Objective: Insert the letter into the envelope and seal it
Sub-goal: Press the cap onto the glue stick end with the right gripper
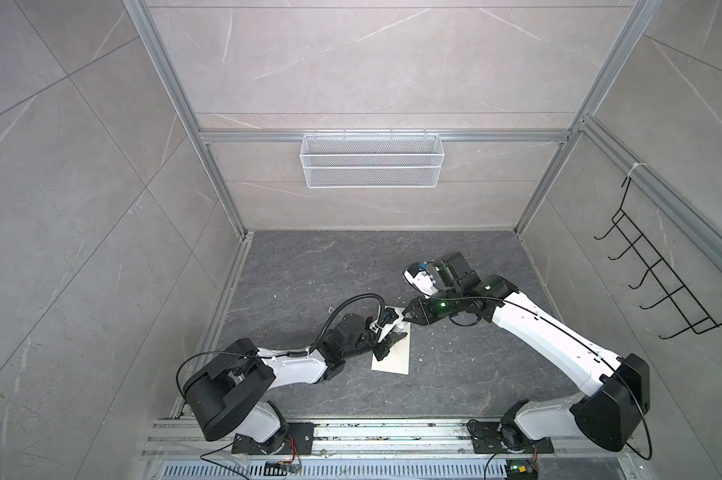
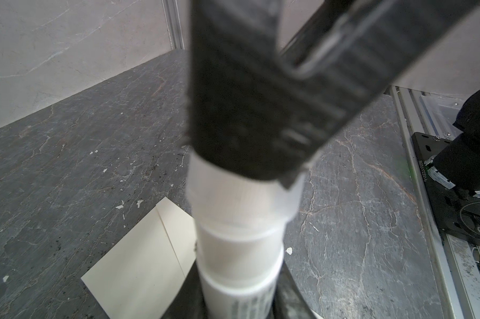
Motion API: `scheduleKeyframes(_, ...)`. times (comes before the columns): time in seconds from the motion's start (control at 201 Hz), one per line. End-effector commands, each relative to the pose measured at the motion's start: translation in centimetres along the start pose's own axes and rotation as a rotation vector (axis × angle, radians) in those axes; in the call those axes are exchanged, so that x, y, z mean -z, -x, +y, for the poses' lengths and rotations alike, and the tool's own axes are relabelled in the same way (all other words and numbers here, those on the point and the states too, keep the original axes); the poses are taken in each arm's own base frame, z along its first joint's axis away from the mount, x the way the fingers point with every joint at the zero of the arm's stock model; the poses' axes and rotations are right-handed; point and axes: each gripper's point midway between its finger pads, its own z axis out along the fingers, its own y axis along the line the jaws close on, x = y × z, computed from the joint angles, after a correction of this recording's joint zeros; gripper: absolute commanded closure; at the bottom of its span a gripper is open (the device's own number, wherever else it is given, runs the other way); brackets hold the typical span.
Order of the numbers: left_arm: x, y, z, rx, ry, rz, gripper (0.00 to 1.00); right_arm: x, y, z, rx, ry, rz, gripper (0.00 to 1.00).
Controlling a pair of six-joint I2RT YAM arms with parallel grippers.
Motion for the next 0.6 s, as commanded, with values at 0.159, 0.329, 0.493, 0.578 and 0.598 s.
scheduleKeyframes(0.159,0.4,4.3,-0.4,-0.015,-0.029,-0.128,1.00,-0.7,-0.7,1.5,0.020,0.057,0.016,0.72)
scheduleKeyframes(0.329,0.5,4.6,-0.7,-0.012,-0.044,-0.135,1.00,-1.0,-0.8,1.6,0.026,0.060,0.023,0.72)
scheduleKeyframes(0.493,0.6,5.0,-0.8,-0.003,-0.051,-0.146,1.00,-1.2,-0.9,1.8,0.038,0.064,0.025,0.72)
scheduleKeyframes(0.578,0.7,5.2,-0.9,0.000,-0.059,-0.152,1.00,-1.2,-1.0,2.1,0.054,0.069,0.028,0.71)
scheduleKeyframes(0.598,0.7,5.2,-0.9,0.001,-0.061,-0.154,1.00,-1.3,-1.1,2.2,0.058,0.070,0.030,0.71)
